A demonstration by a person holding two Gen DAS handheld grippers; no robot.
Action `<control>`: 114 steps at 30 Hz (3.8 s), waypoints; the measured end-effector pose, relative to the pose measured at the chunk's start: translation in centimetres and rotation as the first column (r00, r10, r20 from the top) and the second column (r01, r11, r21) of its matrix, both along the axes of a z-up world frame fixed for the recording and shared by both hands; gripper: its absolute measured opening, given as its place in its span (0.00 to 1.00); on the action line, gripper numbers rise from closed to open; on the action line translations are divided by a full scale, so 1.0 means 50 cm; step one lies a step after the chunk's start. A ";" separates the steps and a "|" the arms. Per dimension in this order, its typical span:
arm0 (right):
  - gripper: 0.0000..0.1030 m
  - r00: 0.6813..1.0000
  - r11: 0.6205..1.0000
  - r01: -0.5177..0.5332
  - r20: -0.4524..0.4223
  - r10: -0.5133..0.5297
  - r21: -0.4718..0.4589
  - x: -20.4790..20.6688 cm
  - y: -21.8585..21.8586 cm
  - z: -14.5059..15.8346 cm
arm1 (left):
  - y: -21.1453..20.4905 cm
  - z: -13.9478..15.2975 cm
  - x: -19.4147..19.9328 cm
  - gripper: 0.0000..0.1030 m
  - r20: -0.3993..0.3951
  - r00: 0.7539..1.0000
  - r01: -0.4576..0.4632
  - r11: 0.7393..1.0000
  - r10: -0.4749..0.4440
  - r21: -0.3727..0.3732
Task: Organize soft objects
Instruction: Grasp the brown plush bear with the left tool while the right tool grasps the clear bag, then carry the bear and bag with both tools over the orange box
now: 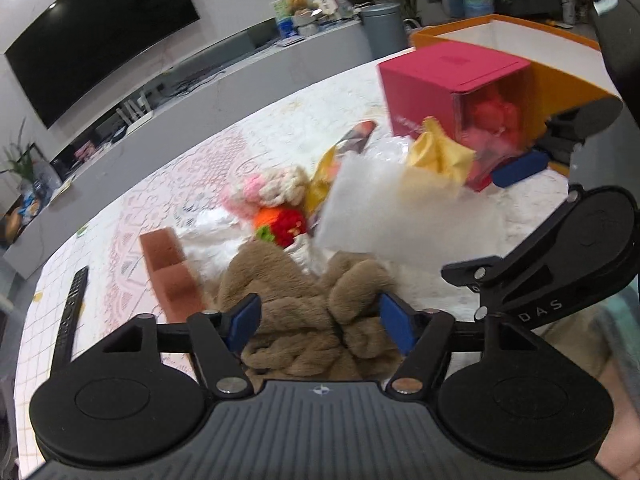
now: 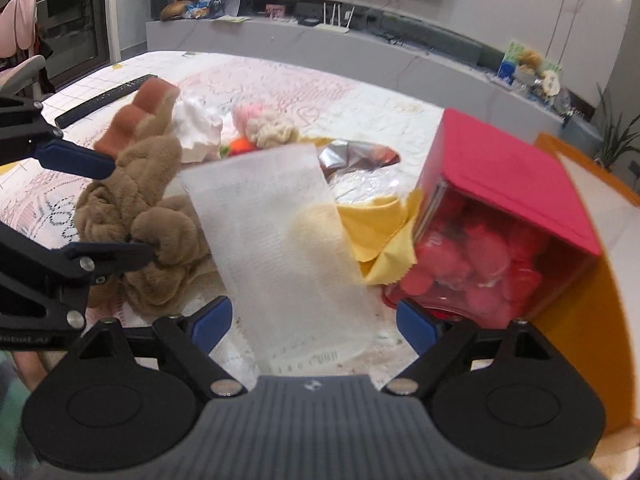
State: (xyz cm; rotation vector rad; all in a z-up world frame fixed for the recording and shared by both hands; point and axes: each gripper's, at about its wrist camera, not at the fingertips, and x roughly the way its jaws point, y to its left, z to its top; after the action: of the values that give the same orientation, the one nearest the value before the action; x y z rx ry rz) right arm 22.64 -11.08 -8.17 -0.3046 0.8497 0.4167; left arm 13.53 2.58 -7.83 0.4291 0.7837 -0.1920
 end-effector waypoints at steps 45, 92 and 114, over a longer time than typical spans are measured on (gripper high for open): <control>0.00 0.999 0.980 0.012 -0.034 -0.006 0.198 -0.032 -0.043 0.014 | -0.022 0.082 -0.083 0.25 0.254 0.960 -0.123 0.992 0.114 0.018; 0.00 0.904 0.867 0.415 -0.015 -0.428 0.277 0.001 -0.586 0.289 | -0.498 0.201 0.056 0.26 0.331 0.773 0.555 0.829 -0.542 0.061; 0.06 0.902 0.942 0.323 -0.330 -0.279 0.087 0.198 -0.618 0.068 | -0.593 0.008 0.206 0.27 -0.152 0.674 0.735 0.634 -0.723 0.241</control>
State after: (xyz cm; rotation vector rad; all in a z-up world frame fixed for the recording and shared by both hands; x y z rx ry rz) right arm 32.52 -41.96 -4.76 0.0300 1.1548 0.2333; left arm 23.84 -27.07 -7.41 1.0230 0.6373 -0.8702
